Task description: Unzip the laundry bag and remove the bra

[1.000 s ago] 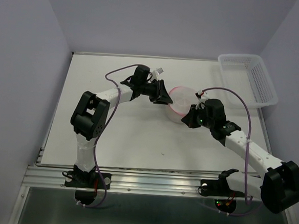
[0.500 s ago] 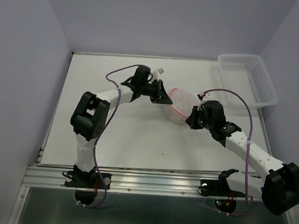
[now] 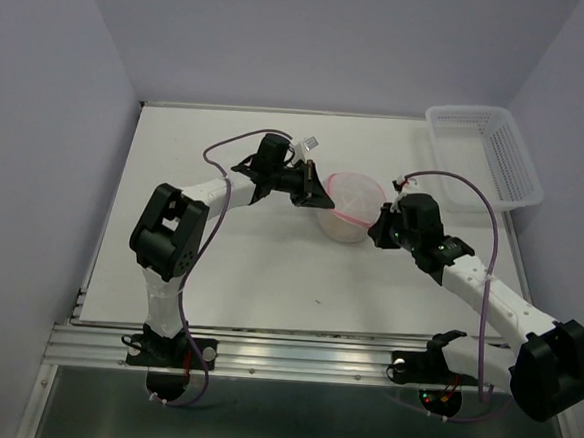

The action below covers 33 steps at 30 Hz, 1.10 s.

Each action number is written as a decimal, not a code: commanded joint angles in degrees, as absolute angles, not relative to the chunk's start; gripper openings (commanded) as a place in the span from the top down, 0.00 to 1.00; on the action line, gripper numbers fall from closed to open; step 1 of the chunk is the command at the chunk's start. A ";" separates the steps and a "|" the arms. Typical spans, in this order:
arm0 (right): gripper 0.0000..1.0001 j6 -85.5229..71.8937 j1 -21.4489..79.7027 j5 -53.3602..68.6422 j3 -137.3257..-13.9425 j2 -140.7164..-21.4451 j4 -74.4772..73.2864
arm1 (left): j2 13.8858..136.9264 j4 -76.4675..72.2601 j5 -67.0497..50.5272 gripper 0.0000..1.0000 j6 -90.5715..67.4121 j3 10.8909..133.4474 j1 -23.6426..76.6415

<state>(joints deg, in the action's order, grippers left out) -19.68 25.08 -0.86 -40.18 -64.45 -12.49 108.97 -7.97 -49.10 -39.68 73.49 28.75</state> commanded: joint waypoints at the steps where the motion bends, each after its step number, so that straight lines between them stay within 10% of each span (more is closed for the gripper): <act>1: 0.99 -16.19 22.85 -1.00 -41.75 -63.02 -16.09 | 104.33 -9.75 -48.69 1.00 -36.47 72.34 26.36; 5: 0.84 -14.68 22.85 8.16 -40.87 -61.79 -13.37 | 103.97 -11.42 -49.39 1.00 -34.90 73.03 28.73; 12: 0.08 -18.01 22.85 10.47 -44.55 -58.45 -14.94 | 103.62 -10.55 -50.27 1.00 -28.84 73.66 31.03; 14: 0.00 -19.33 22.85 6.51 -46.58 -57.75 -16.16 | 103.10 -9.58 -50.53 1.00 -24.97 72.86 31.11; 24: 0.00 -16.70 19.35 -1.24 -51.68 -61.78 -14.33 | 103.53 -2.90 -49.92 1.00 -13.98 72.95 31.03; 33: 0.00 -14.34 7.48 26.49 -48.61 -70.30 -2.73 | 106.00 -1.76 -50.36 1.00 -13.62 74.53 30.85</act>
